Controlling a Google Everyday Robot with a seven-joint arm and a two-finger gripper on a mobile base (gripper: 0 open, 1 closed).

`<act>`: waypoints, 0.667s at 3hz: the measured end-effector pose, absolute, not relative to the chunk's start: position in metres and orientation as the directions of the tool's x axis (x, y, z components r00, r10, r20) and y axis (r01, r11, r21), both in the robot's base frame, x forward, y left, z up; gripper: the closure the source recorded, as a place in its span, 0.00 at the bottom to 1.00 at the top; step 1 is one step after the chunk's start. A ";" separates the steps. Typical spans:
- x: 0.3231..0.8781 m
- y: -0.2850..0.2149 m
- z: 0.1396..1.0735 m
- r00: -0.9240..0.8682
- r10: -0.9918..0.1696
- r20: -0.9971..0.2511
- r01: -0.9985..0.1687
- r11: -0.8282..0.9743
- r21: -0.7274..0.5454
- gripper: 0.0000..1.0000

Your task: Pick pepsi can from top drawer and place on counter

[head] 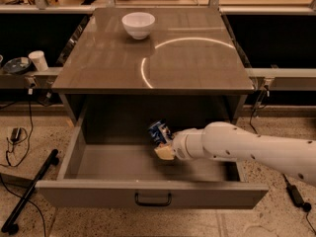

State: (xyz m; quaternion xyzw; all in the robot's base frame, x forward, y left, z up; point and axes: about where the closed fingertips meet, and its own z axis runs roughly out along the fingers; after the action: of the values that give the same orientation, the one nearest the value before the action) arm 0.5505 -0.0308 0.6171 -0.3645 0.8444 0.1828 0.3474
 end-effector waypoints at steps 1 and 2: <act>0.547 -0.030 0.633 -0.462 -0.484 -0.743 -0.769 0.636 0.064 1.00; 0.542 -0.029 0.653 -0.427 -0.484 -0.764 -0.790 0.611 0.054 1.00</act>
Offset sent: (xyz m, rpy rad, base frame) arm -0.0153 -0.0010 0.0613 0.0707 -0.0794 0.1028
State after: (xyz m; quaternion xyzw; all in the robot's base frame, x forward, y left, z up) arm 0.5416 -0.0294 0.6526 -0.3890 0.8188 0.2079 0.3676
